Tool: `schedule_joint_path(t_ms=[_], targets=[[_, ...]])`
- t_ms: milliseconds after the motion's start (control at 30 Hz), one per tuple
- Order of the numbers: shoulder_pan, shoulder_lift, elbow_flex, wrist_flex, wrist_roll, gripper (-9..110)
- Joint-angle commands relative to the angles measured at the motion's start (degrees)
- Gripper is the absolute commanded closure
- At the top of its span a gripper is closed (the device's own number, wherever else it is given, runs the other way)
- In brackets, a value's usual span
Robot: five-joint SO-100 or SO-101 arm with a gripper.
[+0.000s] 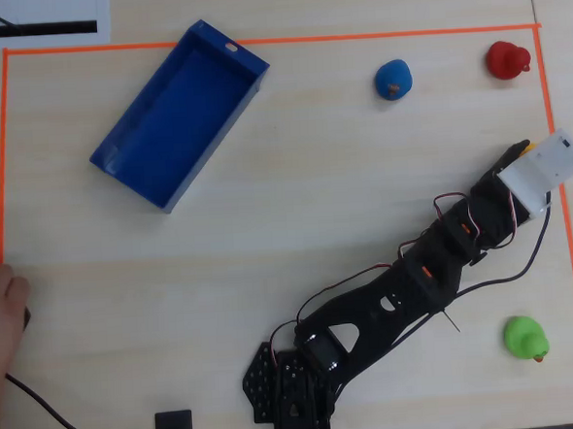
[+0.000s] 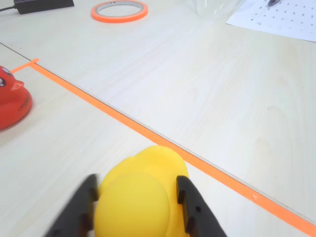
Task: Grasp yellow duck and put it into box.
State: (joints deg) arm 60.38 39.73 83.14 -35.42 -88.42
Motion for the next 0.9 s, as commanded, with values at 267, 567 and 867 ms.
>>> schedule_joint_path(t_ms=[267,567,867], targets=[[-0.09,7.73,-1.58,6.68,3.34,101],[-8.44,40.69,21.8,21.18,12.83,101],[-24.35,79.28,42.01,66.18,12.66,101]])
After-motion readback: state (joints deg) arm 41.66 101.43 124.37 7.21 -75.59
